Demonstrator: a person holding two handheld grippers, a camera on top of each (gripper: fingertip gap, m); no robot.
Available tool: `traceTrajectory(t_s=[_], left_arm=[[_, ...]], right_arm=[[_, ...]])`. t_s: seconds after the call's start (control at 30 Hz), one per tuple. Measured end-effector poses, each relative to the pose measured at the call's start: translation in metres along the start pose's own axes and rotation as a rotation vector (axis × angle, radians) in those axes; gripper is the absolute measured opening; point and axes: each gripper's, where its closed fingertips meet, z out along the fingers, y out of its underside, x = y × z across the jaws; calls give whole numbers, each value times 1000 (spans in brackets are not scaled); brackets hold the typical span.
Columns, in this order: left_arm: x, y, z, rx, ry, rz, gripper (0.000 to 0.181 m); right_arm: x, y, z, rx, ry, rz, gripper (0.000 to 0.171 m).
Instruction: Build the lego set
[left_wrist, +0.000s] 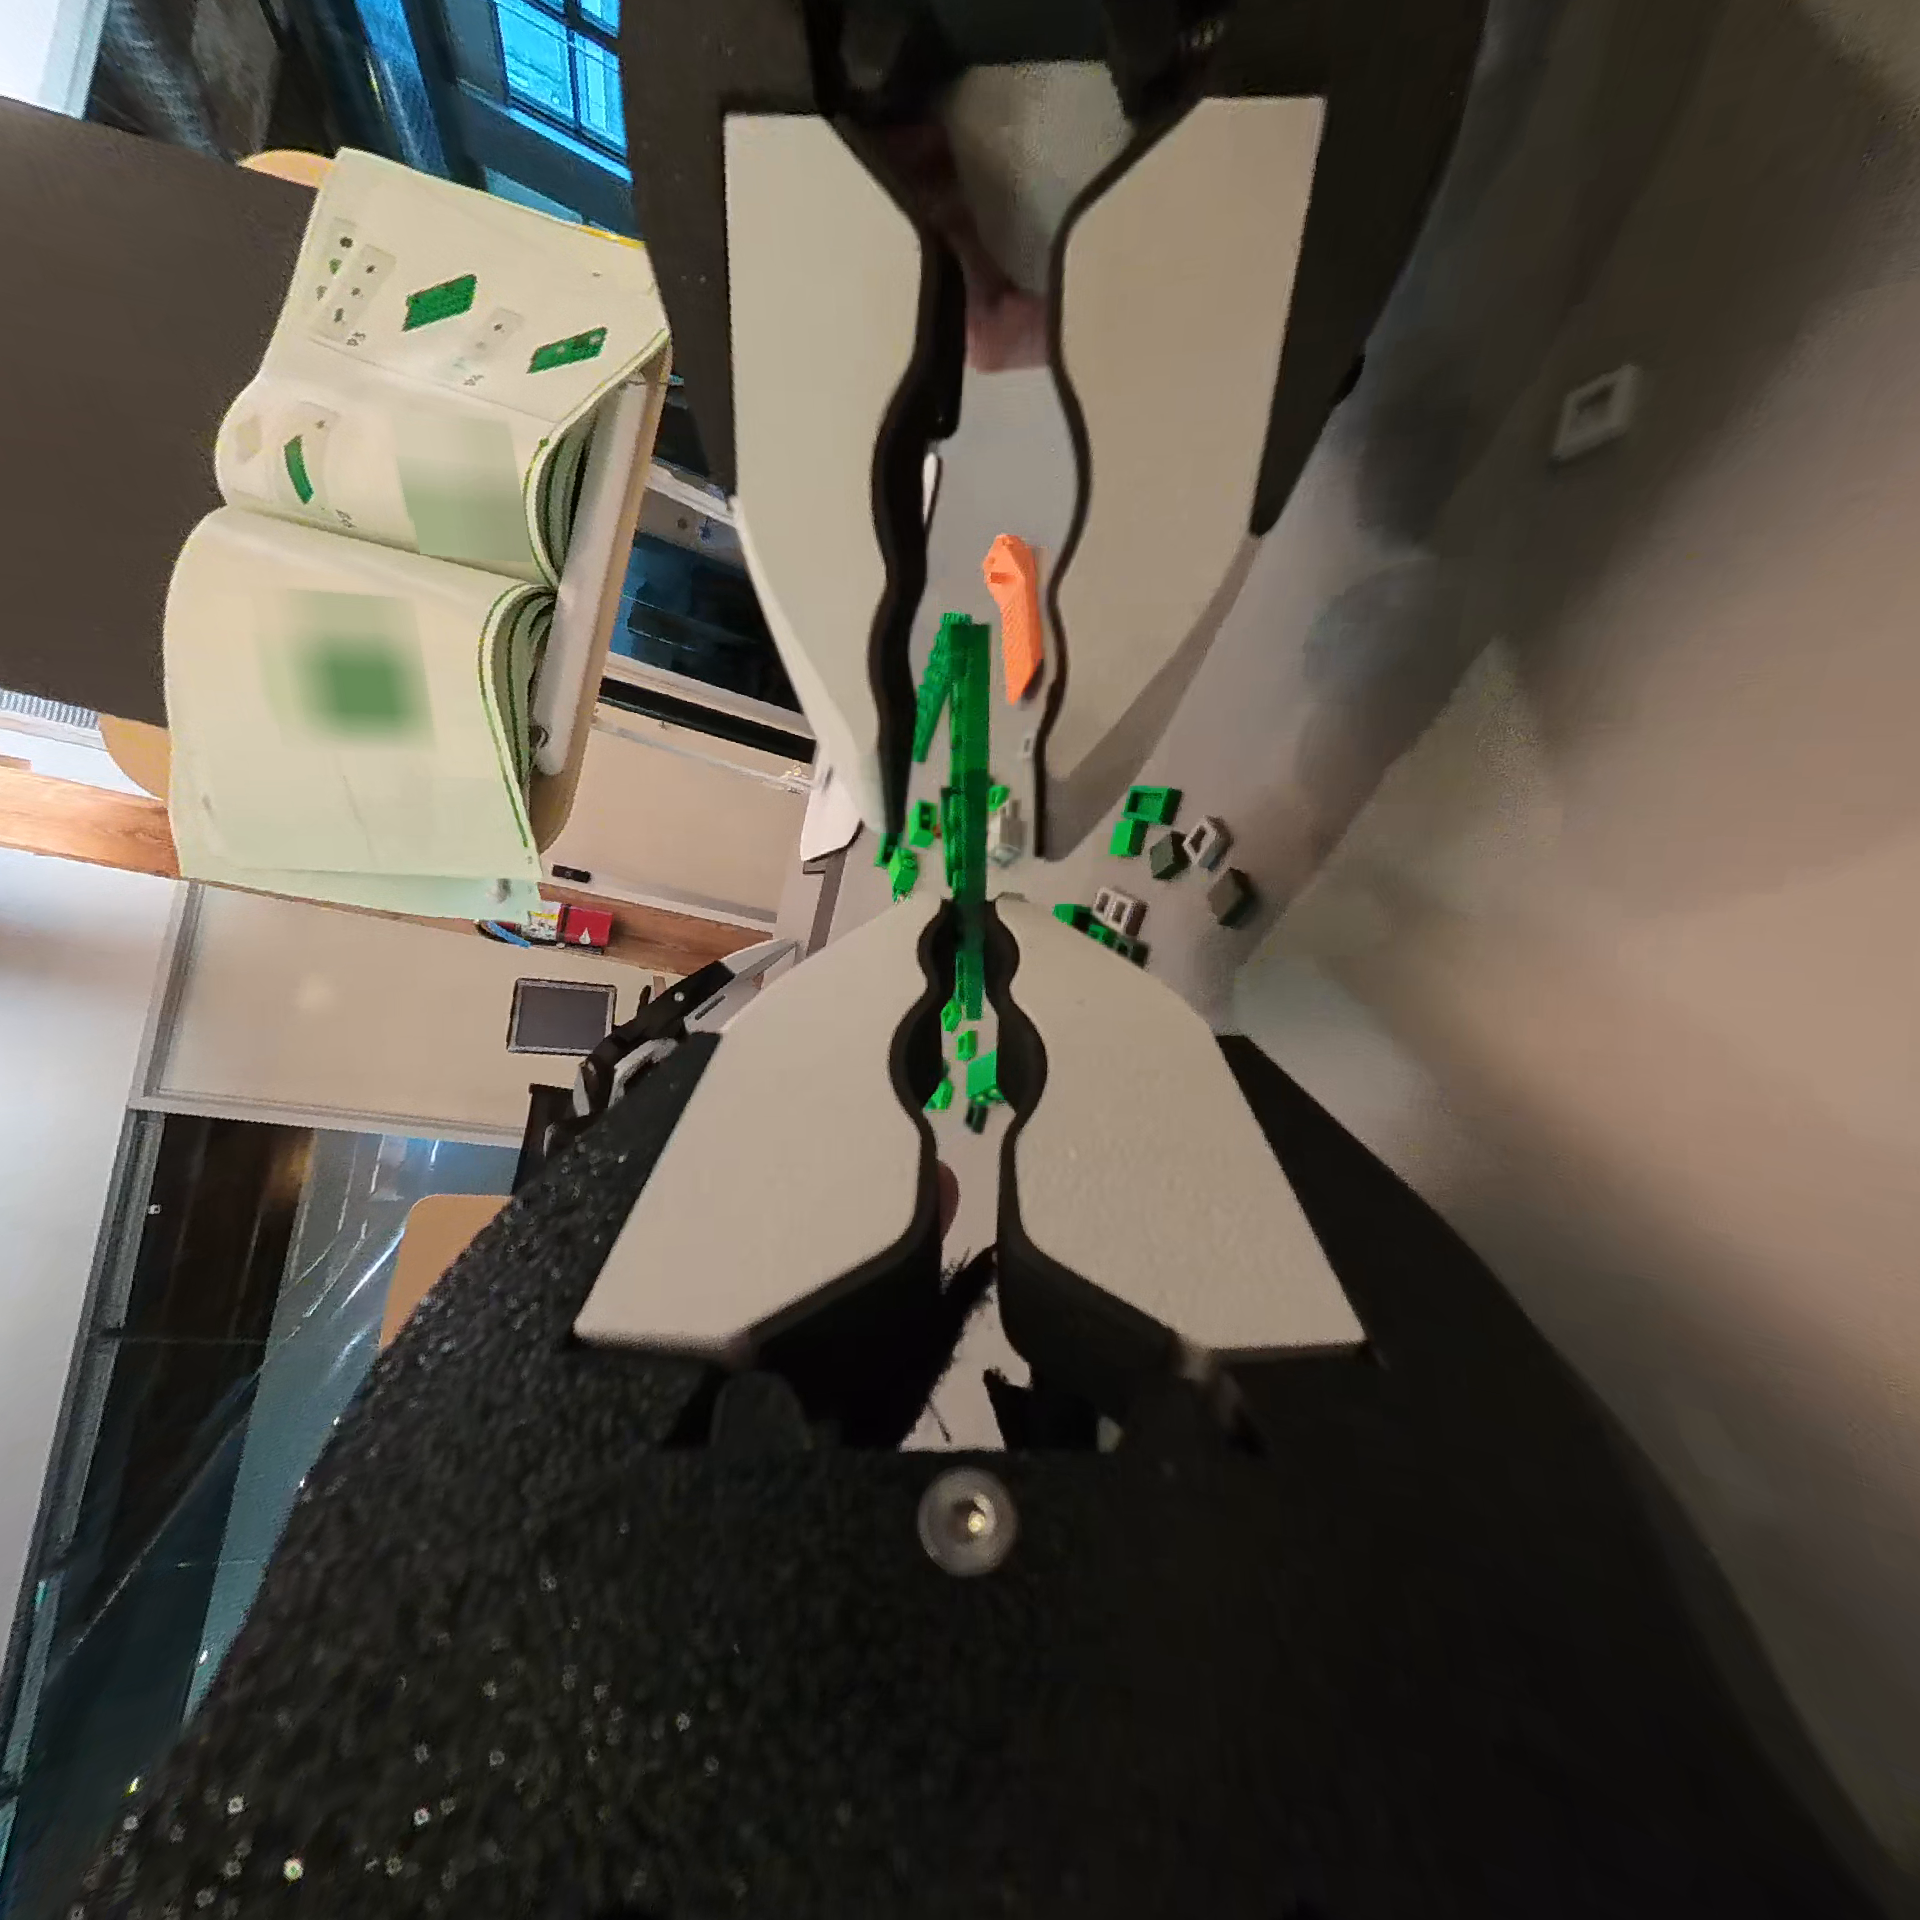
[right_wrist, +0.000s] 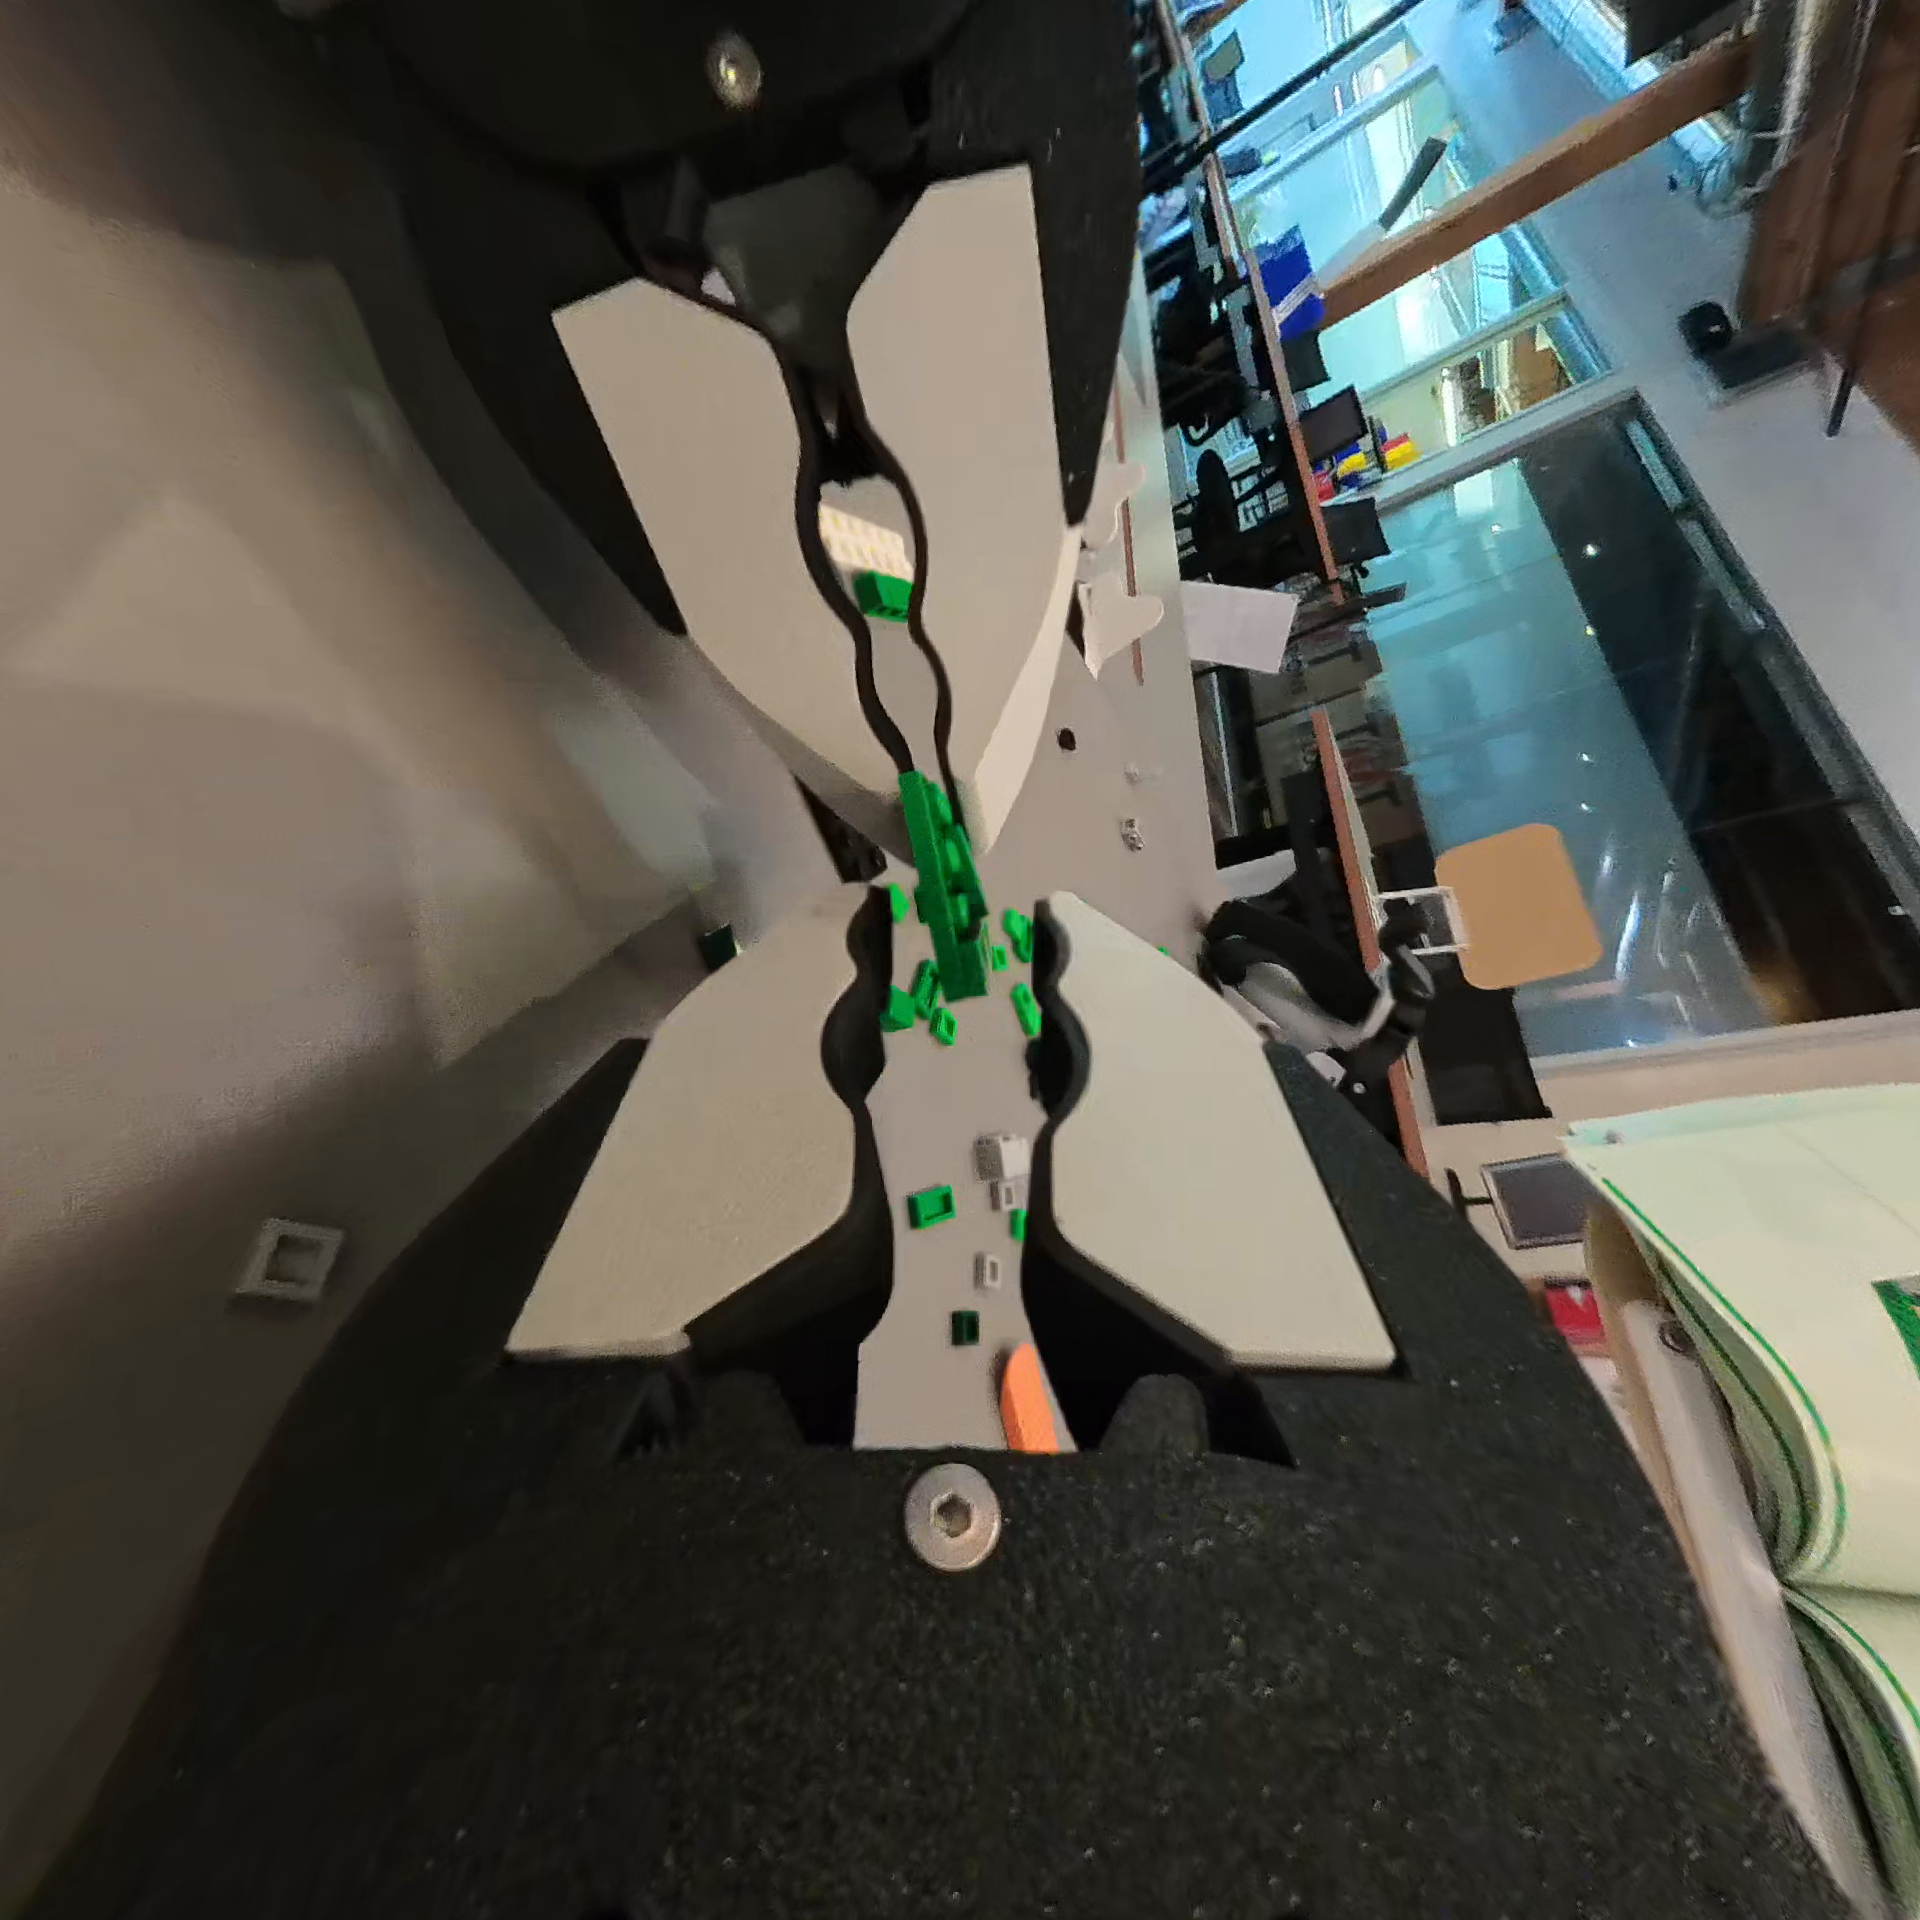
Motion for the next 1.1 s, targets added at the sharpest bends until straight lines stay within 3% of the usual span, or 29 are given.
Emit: traceTrajectory(t_s=[0.13, 0.3, 0.6, 0.67, 0.8, 0.93, 1.1], left_arm=[[1, -1, 0, 11, 13, -12, 4], [3, -5, -1, 32, 22, -10, 4], [6, -7, -1, 27, 25, 50, 5], [7, -6, 0, 21, 22, 55, 5], [-7, -4, 3, 38, -6, -161, 9], [-6, 12, 3, -13, 82, -384, 48], [-7, -17, 0, 156, 288, -862, 105]], right_arm=[[3, -2, -2, 19, 24, -44, 25], [-1, -1, -2, 2, 50, -187, 9], [-3, 0, -5, -64, 68, -400, 8], [-3, 2, -4, -70, 74, -384, 8], [11, 3, -3, -53, 142, -237, 8], [35, 7, -11, -64, 308, -283, 8], [34, -4, -13, -46, 374, -435, 8]])
